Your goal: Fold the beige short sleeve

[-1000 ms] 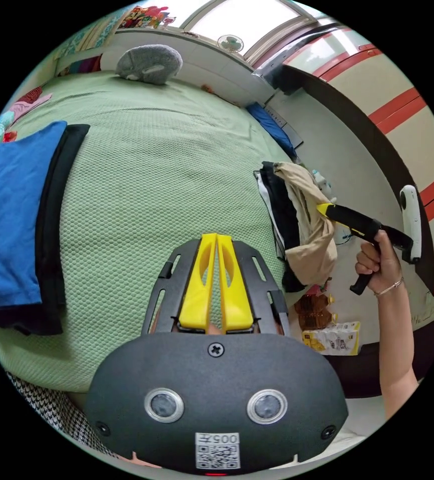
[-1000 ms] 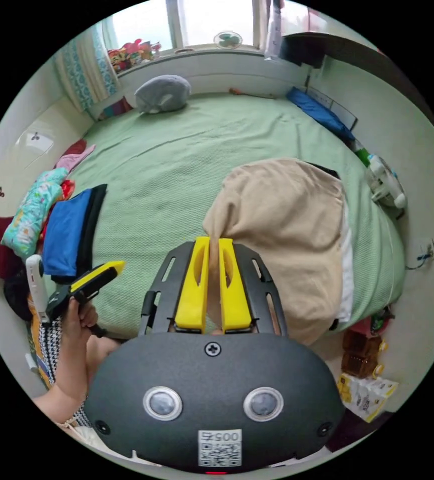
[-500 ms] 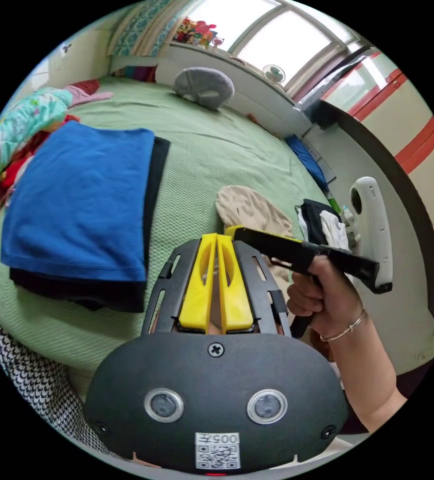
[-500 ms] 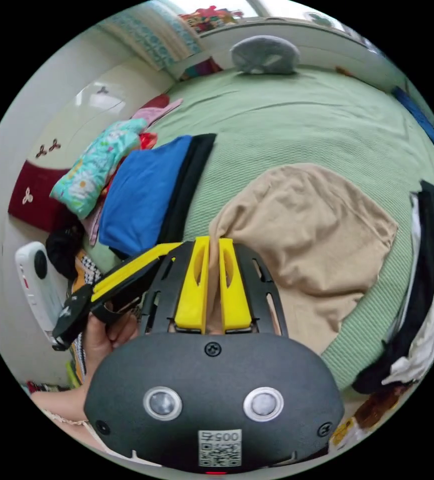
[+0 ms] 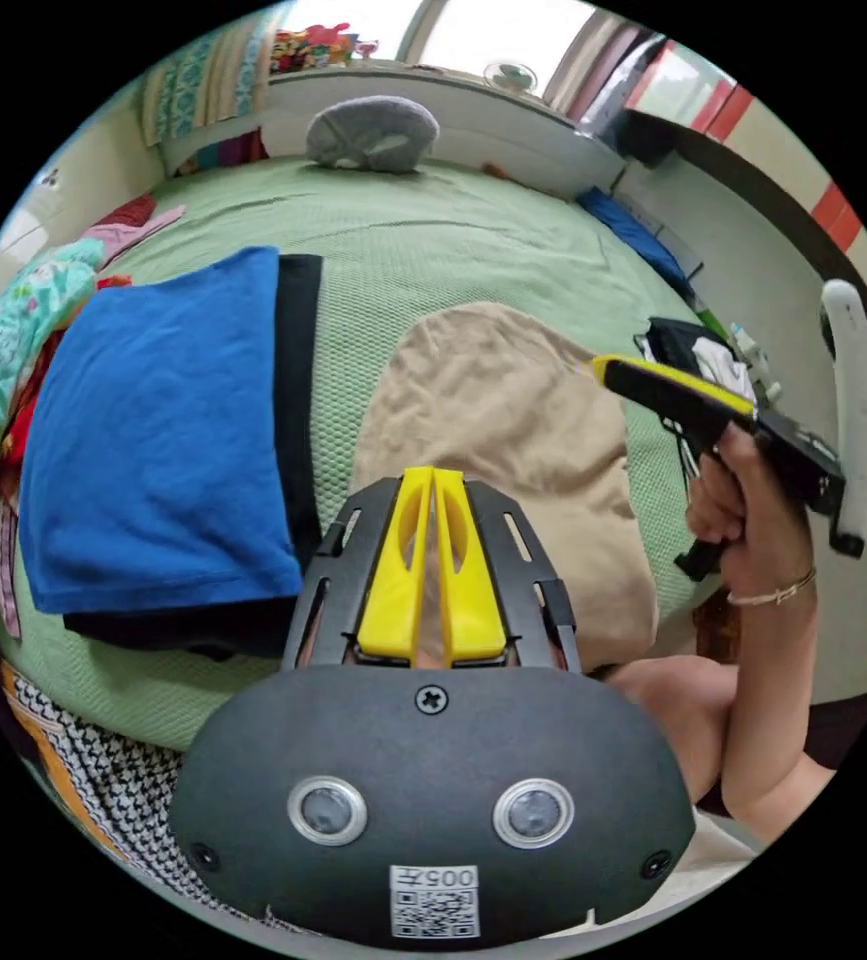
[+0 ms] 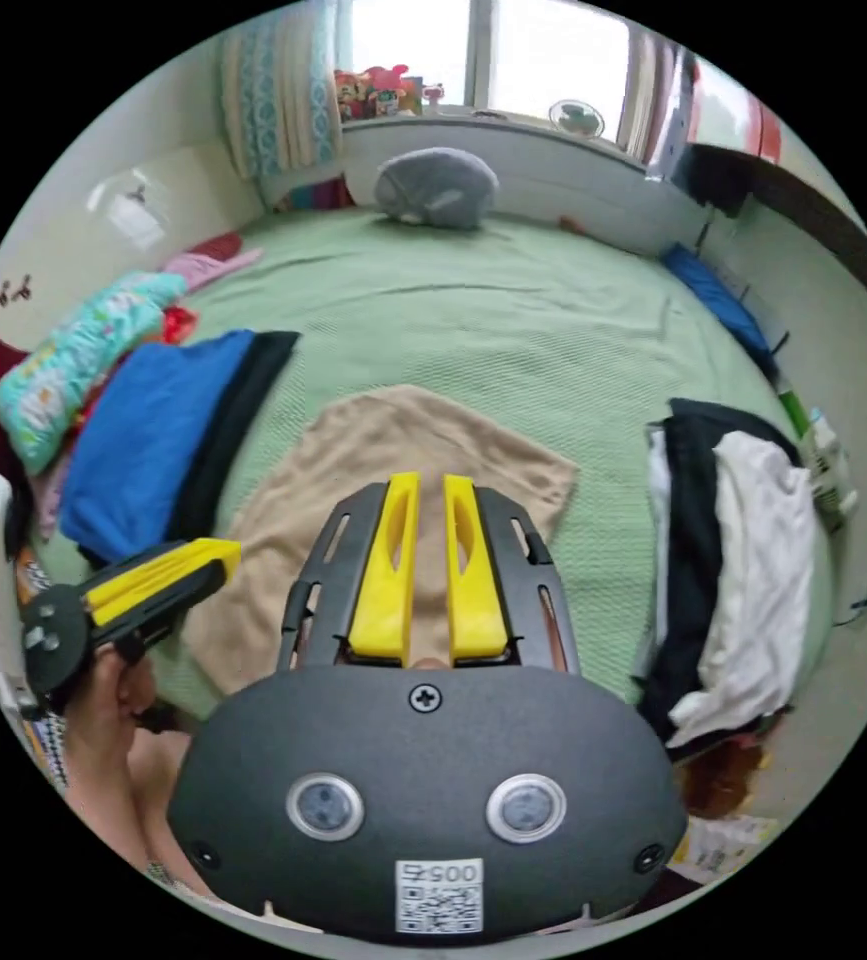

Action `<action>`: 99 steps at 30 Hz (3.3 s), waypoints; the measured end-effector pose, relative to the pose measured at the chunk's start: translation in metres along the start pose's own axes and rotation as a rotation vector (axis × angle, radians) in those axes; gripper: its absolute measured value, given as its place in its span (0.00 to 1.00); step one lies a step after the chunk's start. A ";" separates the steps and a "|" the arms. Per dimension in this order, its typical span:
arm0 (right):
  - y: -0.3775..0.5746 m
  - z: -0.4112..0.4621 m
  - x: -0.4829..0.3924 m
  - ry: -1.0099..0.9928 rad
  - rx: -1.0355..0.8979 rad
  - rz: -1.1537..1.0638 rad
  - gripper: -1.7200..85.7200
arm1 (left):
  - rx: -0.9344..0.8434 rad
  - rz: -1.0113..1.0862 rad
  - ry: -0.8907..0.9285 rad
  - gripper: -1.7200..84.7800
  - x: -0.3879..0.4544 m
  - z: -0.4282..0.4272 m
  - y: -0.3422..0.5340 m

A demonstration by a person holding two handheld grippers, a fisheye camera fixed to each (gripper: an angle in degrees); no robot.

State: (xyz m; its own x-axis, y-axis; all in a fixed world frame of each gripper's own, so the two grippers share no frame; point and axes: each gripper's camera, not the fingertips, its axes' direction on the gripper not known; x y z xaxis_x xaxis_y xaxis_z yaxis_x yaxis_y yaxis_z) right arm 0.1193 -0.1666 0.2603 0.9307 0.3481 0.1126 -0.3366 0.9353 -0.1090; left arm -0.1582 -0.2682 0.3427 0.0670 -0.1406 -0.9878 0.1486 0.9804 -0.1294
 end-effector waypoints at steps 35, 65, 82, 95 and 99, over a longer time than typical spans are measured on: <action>-0.033 0.026 -0.132 -0.391 -0.026 -0.085 0.01 | 0.121 -0.190 0.030 0.01 -0.099 -0.067 -0.011; -0.060 0.018 -0.185 -0.473 -0.251 -0.254 0.01 | 0.172 -0.275 0.050 0.01 -0.184 -0.097 -0.082; -0.049 -0.008 -0.049 -0.077 -0.190 -0.014 0.01 | -0.061 -0.104 0.112 0.01 -0.150 -0.027 -0.133; -0.023 -0.059 0.049 0.041 -0.009 0.278 0.01 | -0.086 -0.156 0.126 0.03 -0.173 -0.004 -0.150; -0.023 -0.048 0.045 -0.041 -0.065 0.202 0.05 | -0.063 -0.157 0.053 0.08 -0.173 0.005 -0.155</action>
State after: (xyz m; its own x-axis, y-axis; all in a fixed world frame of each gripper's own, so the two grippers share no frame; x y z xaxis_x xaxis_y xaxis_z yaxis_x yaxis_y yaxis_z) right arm 0.1759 -0.1753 0.2202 0.8378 0.5320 0.1223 -0.5049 0.8404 -0.1970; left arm -0.1877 -0.3969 0.5337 -0.0049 -0.2869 -0.9579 0.0912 0.9538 -0.2862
